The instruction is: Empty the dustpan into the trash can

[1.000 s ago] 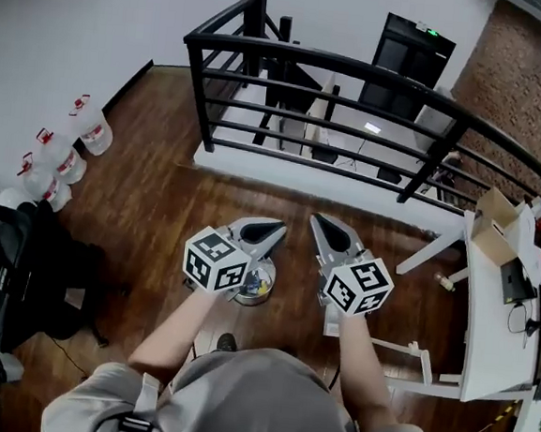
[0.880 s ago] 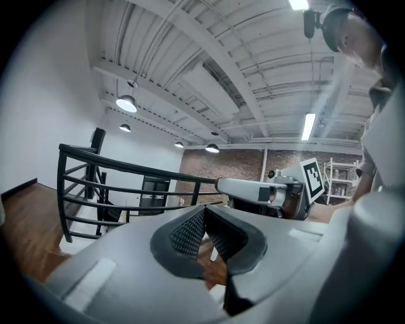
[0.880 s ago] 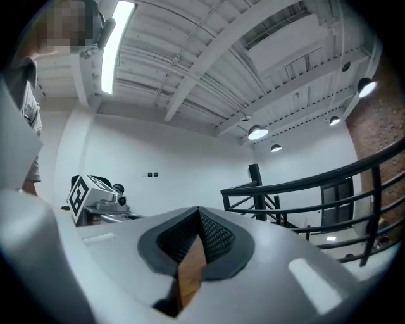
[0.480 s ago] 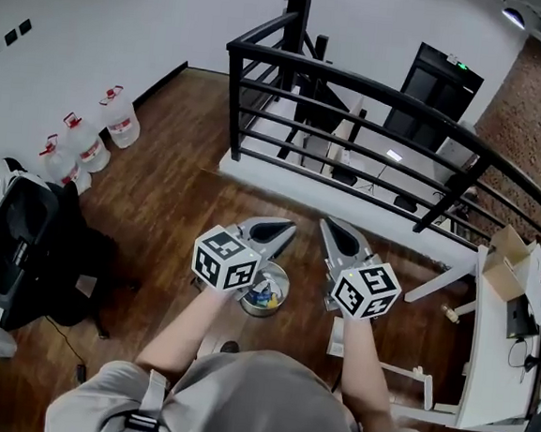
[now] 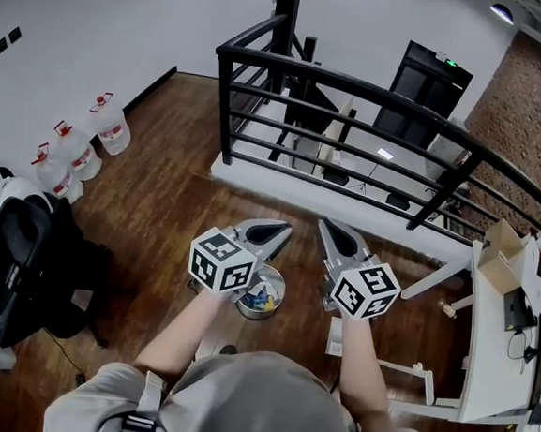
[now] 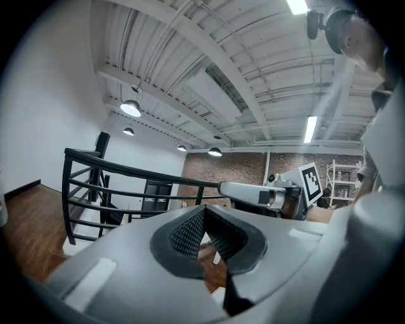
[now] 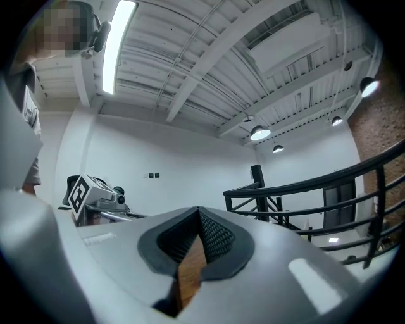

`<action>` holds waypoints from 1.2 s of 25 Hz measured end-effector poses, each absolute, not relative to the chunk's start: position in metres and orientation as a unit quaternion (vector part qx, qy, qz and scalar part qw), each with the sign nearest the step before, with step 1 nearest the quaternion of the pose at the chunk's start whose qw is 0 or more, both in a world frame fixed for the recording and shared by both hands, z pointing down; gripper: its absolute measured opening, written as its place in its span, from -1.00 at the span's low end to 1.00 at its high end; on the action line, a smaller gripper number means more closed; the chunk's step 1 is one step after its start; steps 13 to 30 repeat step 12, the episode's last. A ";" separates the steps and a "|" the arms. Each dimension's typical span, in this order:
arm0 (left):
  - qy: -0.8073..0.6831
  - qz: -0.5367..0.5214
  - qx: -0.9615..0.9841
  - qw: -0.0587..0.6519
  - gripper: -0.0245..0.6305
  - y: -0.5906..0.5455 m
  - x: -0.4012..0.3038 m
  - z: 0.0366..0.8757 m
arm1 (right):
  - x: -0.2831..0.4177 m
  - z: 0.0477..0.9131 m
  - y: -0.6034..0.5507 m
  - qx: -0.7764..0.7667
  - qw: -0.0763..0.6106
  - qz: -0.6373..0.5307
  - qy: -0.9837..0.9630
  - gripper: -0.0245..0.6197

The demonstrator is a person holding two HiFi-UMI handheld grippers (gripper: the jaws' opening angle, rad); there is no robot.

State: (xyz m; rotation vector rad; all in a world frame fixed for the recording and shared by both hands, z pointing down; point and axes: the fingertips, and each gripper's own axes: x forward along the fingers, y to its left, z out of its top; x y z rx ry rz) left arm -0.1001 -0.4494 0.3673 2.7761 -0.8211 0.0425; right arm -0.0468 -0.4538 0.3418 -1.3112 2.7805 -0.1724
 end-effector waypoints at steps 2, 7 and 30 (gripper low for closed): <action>-0.280 0.015 0.952 0.123 -0.91 -0.449 -0.097 0.368 | -0.044 0.343 -0.453 -0.427 0.031 -0.057 0.902 -0.92; -0.275 0.017 0.953 0.124 -0.91 -0.449 -0.090 0.370 | -0.038 0.344 -0.453 -0.424 0.041 -0.062 0.903 -0.92; -0.276 0.018 0.952 0.128 -0.91 -0.449 -0.088 0.372 | -0.037 0.344 -0.453 -0.423 0.034 -0.062 0.903 -0.92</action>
